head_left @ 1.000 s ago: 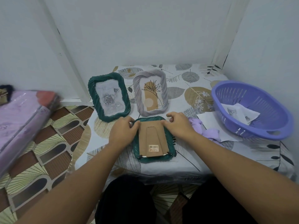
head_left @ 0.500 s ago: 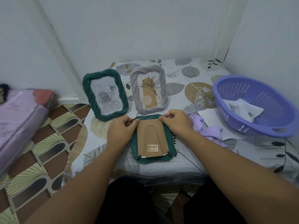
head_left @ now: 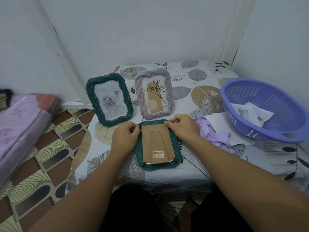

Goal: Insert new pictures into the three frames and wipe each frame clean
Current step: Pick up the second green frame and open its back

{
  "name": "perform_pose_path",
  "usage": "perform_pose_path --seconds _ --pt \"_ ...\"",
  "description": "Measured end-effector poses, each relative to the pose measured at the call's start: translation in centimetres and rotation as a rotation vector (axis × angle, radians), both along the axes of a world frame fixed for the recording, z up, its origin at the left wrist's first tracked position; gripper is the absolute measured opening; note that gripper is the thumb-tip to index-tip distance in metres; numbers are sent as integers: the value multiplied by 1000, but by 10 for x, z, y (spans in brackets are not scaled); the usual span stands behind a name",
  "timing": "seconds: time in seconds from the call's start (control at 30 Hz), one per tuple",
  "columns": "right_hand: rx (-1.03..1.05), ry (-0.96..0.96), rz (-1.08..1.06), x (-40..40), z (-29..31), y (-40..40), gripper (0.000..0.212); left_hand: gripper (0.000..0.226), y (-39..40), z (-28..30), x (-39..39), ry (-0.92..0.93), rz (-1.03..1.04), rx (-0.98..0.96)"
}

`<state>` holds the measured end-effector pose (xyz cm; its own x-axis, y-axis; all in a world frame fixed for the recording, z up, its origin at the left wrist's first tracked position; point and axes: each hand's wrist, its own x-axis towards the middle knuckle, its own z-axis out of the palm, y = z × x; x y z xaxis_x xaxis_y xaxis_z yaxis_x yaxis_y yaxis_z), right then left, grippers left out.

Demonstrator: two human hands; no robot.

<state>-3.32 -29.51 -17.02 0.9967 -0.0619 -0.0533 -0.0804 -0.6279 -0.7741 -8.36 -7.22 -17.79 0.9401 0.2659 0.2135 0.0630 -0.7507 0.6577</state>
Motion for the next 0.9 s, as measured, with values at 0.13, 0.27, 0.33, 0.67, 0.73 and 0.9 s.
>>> perform_pose_path --seconds 0.13,0.27,0.33,0.67,0.73,0.9 --pt "14 5 2 0 0 0 23 20 1 0 0 4 -4 6" --pt "-7 12 -2 0 2 0 23 20 1 0 0 13 -4 15" --pt "-7 15 -5 -2 3 0 21 20 1 0 0 13 -6 14" --pt "28 5 -4 -4 4 -3 10 21 0 2 -1 12 -3 3" --pt "28 -3 -5 -4 3 -3 13 21 0 2 -1 11 1 5" --pt "39 -10 16 -6 4 -5 13 21 -1 4 -3 28 9 -3"
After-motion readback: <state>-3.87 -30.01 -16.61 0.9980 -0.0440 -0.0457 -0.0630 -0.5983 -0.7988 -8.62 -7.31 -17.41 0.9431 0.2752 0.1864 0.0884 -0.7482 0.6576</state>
